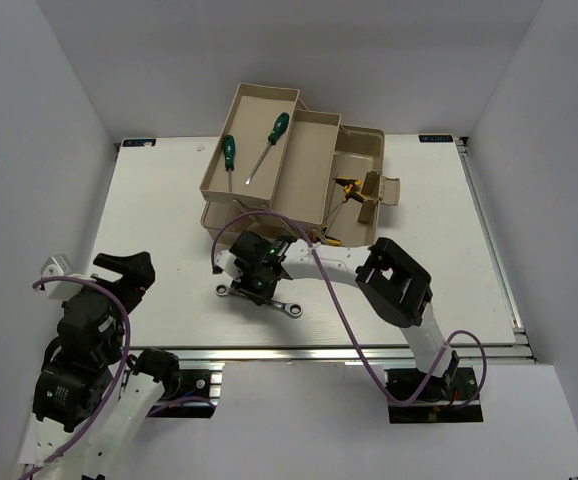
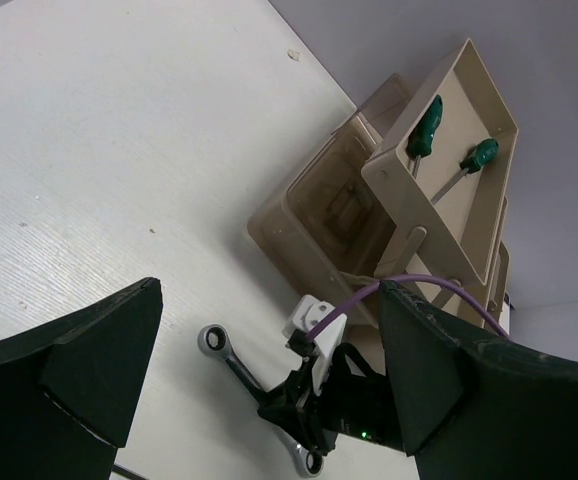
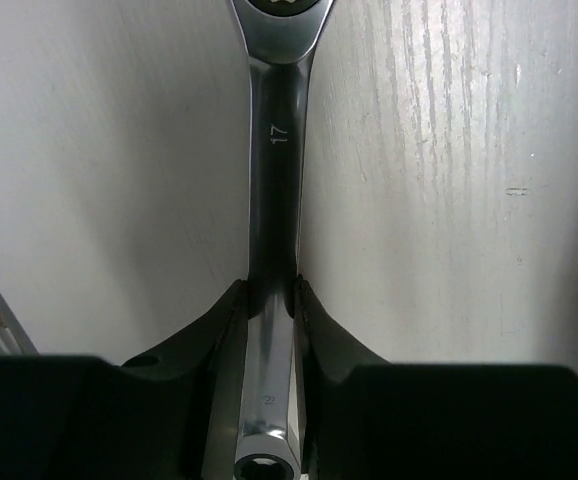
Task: Sort the tools into containers
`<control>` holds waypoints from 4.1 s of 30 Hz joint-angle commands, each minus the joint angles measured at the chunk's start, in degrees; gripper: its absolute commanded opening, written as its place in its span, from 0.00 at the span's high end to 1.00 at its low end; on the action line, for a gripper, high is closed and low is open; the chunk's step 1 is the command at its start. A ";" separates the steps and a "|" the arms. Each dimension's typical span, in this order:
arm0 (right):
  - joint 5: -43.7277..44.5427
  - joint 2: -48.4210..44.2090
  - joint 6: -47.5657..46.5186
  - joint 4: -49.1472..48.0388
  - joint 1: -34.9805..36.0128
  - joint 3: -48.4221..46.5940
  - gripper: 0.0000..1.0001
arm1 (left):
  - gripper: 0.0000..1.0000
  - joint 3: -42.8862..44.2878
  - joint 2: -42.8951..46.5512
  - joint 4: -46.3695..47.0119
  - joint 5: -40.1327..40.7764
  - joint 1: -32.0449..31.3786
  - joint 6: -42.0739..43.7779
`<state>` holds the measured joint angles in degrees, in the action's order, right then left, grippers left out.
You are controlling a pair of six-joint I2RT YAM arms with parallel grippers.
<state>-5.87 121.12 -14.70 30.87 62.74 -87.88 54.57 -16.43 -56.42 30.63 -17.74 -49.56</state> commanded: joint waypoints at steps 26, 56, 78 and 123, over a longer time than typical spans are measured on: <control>-18.39 -13.63 5.12 3.76 -8.07 6.14 1.00 | 0.02 -2.18 -0.54 3.34 -1.36 0.07 0.17; -0.82 -39.33 36.19 -23.14 -29.06 2.66 1.00 | 0.02 -6.05 -5.54 11.42 -4.88 0.07 3.50; 1.92 -10.29 52.76 -19.00 -36.55 -17.95 0.82 | 0.02 -6.84 -2.47 7.73 -3.47 0.07 1.49; 10.69 -13.11 -26.34 -38.77 0.28 7.89 0.63 | 0.05 -12.03 6.75 6.59 -8.66 0.07 -4.14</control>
<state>-3.20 107.94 -39.64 -0.51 62.43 -76.18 43.44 -10.79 -47.55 22.44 -17.74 -51.96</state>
